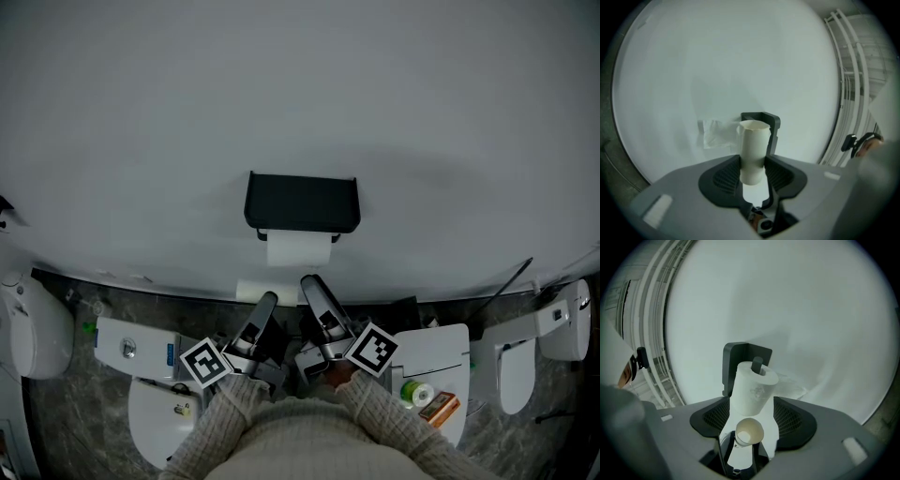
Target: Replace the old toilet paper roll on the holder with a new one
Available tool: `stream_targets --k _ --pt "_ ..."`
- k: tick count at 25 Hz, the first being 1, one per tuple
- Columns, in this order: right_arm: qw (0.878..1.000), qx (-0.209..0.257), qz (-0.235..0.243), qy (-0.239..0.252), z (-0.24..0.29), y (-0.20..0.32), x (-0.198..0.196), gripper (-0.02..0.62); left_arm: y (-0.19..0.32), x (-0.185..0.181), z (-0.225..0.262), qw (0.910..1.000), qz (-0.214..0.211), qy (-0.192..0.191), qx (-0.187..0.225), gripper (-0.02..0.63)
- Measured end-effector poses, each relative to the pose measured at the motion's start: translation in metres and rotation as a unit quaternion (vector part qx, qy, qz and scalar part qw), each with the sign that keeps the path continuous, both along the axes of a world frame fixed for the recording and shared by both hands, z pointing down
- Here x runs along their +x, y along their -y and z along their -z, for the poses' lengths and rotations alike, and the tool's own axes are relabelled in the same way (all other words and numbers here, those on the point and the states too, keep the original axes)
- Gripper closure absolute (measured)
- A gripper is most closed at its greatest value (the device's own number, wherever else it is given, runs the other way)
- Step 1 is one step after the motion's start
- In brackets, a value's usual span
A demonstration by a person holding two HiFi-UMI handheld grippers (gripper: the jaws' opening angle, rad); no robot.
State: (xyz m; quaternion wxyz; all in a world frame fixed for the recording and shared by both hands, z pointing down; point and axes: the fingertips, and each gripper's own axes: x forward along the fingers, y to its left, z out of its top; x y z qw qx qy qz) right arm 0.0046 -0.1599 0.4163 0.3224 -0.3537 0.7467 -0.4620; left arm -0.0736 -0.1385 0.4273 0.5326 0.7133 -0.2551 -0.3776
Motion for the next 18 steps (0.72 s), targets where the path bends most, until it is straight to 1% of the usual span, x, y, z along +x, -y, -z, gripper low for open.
stream_targets --k 2,3,6,10,12,14,18 --pt "1.0 0.004 -0.001 -0.018 0.001 -0.004 0.007 0.346 -0.001 0.003 -0.001 1.0 -0.005 0.0 -0.001 0.453" --pt "0.999 0.007 0.0 -0.032 0.001 -0.006 0.009 0.379 -0.002 0.004 -0.001 1.0 -0.007 0.0 -0.001 0.453" --pt "0.995 0.031 0.012 -0.091 0.004 -0.013 0.012 0.424 -0.006 0.008 -0.002 0.9998 -0.015 0.01 0.001 0.453" --pt "0.98 0.068 0.02 -0.183 0.008 -0.02 0.014 0.471 -0.01 0.013 -0.001 0.999 -0.031 0.032 0.009 0.453" --pt "0.972 0.085 0.018 -0.218 0.01 -0.022 0.017 0.517 -0.013 0.016 0.0 0.9978 -0.041 0.051 0.014 0.452" --pt "0.964 0.097 0.018 -0.248 0.011 -0.024 0.018 0.554 -0.015 0.019 0.002 0.9955 -0.049 0.076 0.027 0.453" --pt "0.952 0.107 0.016 -0.285 0.01 -0.027 0.022 0.586 -0.017 0.024 0.008 0.9912 -0.057 0.108 0.053 0.453"
